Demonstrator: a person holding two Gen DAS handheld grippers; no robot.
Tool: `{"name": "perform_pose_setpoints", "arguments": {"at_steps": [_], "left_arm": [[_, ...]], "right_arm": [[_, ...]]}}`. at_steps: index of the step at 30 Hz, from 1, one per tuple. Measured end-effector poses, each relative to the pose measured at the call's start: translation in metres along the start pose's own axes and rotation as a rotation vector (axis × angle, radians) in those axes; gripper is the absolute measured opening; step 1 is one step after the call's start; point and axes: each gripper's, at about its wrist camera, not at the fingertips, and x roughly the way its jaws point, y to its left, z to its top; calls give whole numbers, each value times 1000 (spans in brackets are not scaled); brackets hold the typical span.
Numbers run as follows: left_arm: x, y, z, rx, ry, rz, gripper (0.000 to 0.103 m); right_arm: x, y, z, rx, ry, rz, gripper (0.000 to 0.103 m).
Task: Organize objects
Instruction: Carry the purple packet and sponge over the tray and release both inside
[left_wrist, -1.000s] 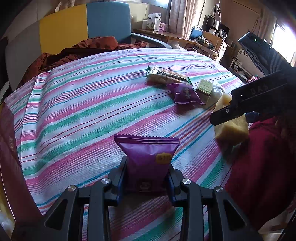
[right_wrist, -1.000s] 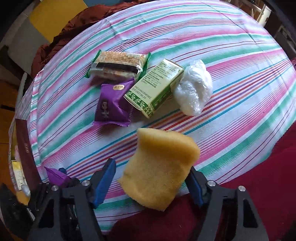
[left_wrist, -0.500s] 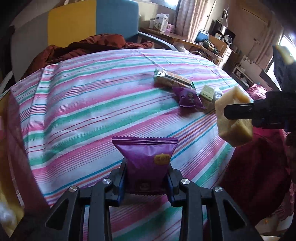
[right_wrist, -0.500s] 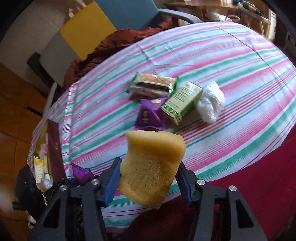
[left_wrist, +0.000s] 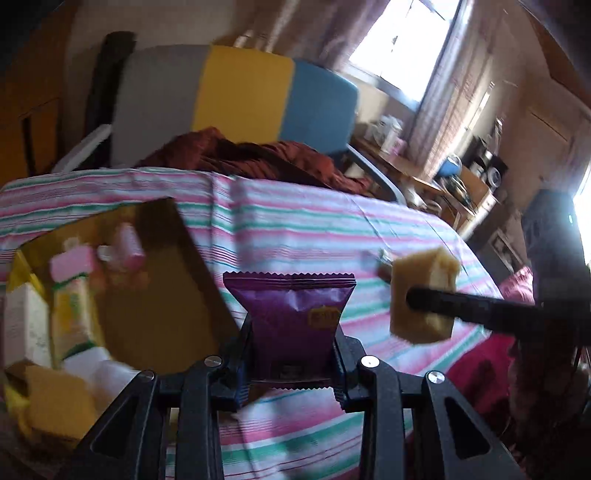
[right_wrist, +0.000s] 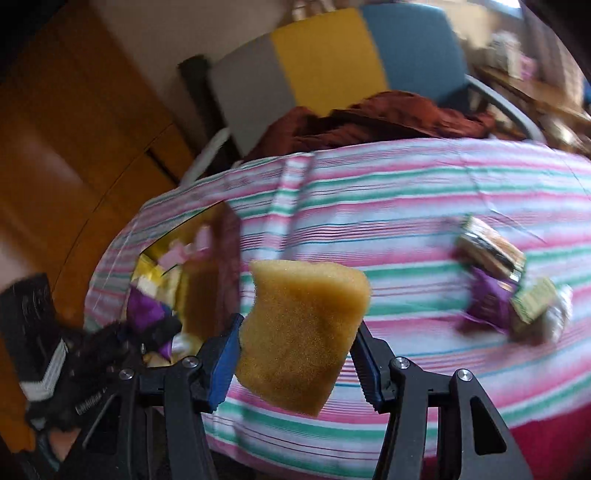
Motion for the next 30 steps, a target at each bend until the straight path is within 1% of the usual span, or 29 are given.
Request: {"name": "perform_pose_setpoints", "arguments": {"at_steps": [3, 6, 8, 12, 18, 19, 21, 22, 23, 24, 25, 26, 27, 29, 30], "left_arm": [[-15, 33, 7, -51, -24, 41, 34], [-25, 67, 11, -125, -28, 49, 34], [-28, 82, 12, -149, -35, 66, 34], [-29, 108, 13, -181, -27, 97, 34], [-18, 137, 25, -233, -6, 120, 34], [-17, 140, 28, -244, -3, 128, 35], [-9, 148, 38, -264, 1, 134, 44], [-5, 152, 41, -277, 7, 137, 53], [0, 157, 46, -300, 19, 136, 58], [4, 162, 48, -319, 24, 124, 58], [8, 165, 50, -332, 29, 116, 60], [10, 169, 51, -344, 31, 125, 63], [9, 170, 51, -351, 30, 133, 63], [5, 172, 47, -357, 17, 128, 63], [2, 171, 43, -358, 12, 130, 63]], "right_arm": [[25, 44, 1, -98, 35, 41, 57], [48, 73, 0, -176, 63, 62, 57], [64, 87, -2, -210, 89, 63, 57], [91, 105, -7, -267, 142, 57, 57], [121, 112, -15, -299, 205, 37, 59], [124, 113, -15, -307, 205, 35, 59], [130, 117, -18, -321, 232, 45, 59], [134, 119, -20, -330, 244, 38, 59], [138, 121, -24, -347, 255, 29, 59], [142, 124, -28, -366, 267, 27, 59], [145, 126, -32, -376, 282, 37, 61], [148, 127, -36, -372, 301, 49, 63], [149, 126, -39, -368, 306, 57, 67], [146, 126, -43, -370, 289, 57, 68], [145, 124, -42, -354, 292, 65, 70]]}}
